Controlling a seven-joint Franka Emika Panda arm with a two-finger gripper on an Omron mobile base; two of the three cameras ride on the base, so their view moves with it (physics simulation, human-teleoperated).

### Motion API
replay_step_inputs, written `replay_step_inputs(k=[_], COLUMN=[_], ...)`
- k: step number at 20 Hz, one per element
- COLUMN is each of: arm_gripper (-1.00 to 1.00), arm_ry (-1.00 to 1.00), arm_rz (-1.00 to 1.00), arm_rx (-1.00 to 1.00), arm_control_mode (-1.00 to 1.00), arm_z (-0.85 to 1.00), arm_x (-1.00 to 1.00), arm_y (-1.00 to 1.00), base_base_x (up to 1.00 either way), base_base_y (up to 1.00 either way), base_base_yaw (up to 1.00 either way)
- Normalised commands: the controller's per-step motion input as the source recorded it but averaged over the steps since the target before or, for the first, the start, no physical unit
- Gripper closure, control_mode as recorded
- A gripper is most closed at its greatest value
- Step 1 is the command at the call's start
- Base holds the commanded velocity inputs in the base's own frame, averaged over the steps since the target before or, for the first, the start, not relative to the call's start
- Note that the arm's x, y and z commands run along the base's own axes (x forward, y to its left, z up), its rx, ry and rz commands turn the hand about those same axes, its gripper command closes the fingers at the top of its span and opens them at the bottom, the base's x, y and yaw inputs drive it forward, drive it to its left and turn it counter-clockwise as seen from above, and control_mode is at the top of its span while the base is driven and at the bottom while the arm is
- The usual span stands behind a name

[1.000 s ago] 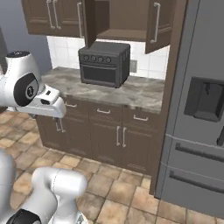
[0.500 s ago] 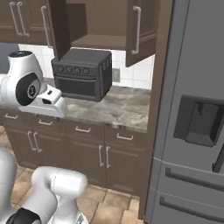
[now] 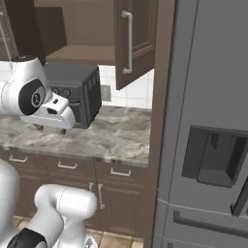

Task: Open the cabinet and move the ladle to the pot. Then close the cabinet.

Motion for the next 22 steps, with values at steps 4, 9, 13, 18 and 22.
replay_step_inputs(k=[4, 9, 13, 18, 22], arm_gripper=[-1.0, -1.0, -1.0, -1.0, -1.0], arm_ry=[0.0, 0.0, 0.0, 0.0, 0.02], arm_rz=[0.0, 0.0, 0.0, 0.0, 0.08], arm_rx=[0.0, 0.0, 0.0, 0.0, 0.07], arm_control_mode=[1.0, 1.0, 1.0, 1.0, -1.0], arm_z=[0.0, 0.0, 0.0, 0.0, 0.0], arm_x=[0.0, 0.0, 0.0, 0.0, 0.23], arm_y=[0.0, 0.0, 0.0, 0.0, 0.0], base_base_x=[0.61, 0.67, 0.66, 0.6, 0.13], base_base_y=[0.24, 0.1, 0.03, 0.01, 0.0], base_base_yaw=[-0.18, -0.03, 0.06, 0.13, 0.04])
